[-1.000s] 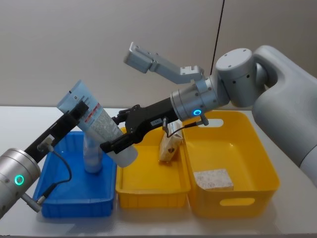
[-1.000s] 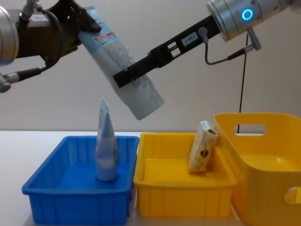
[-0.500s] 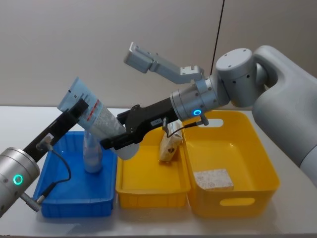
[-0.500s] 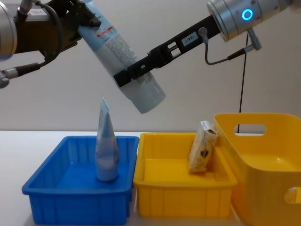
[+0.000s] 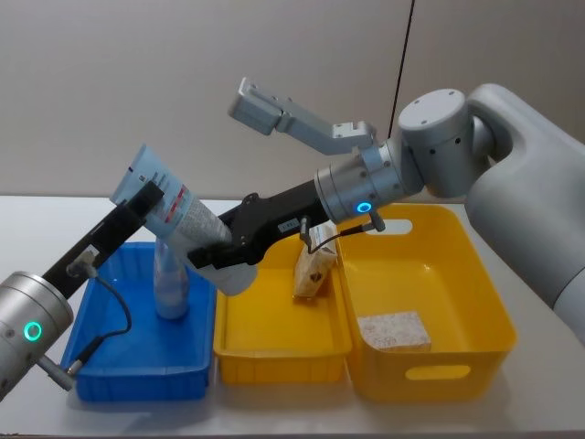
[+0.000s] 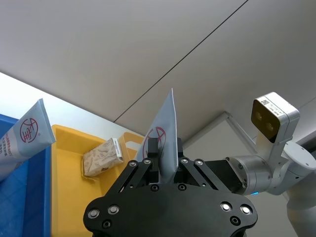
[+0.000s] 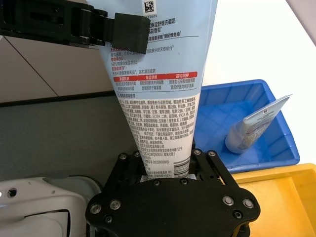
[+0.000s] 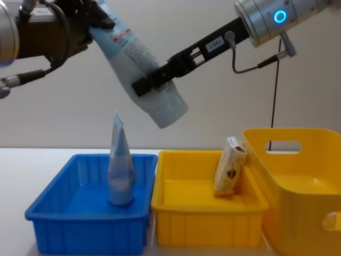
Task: Bimanual collaborative sorting of washing and personal care products
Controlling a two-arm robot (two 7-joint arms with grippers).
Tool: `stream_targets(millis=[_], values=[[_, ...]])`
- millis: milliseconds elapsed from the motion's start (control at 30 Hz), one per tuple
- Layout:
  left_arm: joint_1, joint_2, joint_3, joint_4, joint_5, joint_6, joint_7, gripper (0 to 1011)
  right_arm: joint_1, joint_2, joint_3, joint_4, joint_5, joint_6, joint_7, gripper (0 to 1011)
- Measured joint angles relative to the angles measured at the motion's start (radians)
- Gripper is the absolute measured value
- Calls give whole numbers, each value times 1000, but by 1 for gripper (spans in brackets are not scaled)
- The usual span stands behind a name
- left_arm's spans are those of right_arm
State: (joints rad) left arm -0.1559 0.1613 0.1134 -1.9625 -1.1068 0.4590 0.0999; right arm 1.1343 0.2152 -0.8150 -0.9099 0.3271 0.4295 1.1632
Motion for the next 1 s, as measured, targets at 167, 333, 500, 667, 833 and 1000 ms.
stream_targets(millis=[167,333,500,667,833,1000], values=[[0,0,0,-1,0,-1,0,132,0,0,0,0,0,0,0,305],[0,1,0,-1,-1,-1,0,132,0,0,0,0,0,0,0,272],[0,1,-1,-2,-1,-1,-1,181,0,0,0,0,0,0,0,250],[0,1,0,-2,-1,-1,-1,327,0,0,0,0,0,0,0,212],[0,1,1,-2,-1,-1,-1,466,0,0,0,0,0,0,0,179],[0,1,2,-2,-1,-1,-1,637,0,0,0,0,0,0,0,173]])
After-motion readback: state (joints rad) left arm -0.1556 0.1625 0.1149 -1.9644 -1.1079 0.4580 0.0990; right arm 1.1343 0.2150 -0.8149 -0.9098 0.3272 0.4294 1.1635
